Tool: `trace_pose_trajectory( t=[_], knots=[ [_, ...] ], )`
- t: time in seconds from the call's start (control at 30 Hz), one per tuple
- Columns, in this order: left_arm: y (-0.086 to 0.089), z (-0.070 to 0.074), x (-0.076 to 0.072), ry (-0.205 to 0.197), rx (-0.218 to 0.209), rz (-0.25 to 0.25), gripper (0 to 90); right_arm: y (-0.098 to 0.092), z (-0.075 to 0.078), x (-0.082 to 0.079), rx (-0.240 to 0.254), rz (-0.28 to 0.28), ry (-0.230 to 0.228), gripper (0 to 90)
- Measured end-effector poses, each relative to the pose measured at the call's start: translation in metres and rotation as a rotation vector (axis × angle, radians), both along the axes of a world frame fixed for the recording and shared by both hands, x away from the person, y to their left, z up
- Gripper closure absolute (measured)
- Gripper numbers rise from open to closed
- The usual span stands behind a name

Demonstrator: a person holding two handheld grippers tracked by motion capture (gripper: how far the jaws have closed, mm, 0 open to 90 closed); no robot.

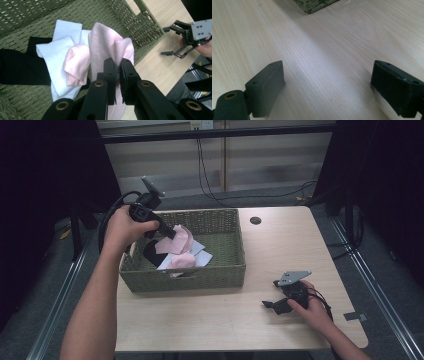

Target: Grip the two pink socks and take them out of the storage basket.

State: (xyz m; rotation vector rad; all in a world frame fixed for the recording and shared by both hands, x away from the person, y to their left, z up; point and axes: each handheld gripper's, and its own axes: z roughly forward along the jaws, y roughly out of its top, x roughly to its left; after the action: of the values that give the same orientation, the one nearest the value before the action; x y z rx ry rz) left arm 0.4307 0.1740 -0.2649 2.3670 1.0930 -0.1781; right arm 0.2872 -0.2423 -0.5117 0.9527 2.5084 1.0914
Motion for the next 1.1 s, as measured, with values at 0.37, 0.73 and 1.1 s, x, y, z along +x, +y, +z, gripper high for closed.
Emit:
trace_pose_trajectory(
  t=[0.37, 0.73, 1.1],
  knots=[
    [-0.013, 0.017, -0.020, -0.006, 0.001, -0.080, 84.2, 0.000, 0.000, 0.000, 0.000, 0.000, -0.002, 10.7],
    [-0.025, 0.028, -0.041, -0.024, -0.016, -0.159, 84.2, 0.000, 0.000, 0.000, 0.000, 0.000, 0.001, 10.7],
    [-0.034, 0.030, -0.066, -0.056, -0.034, -0.229, 84.0, 0.000, 0.000, 0.000, 0.000, 0.001, -0.001, 10.7]
  ],
)
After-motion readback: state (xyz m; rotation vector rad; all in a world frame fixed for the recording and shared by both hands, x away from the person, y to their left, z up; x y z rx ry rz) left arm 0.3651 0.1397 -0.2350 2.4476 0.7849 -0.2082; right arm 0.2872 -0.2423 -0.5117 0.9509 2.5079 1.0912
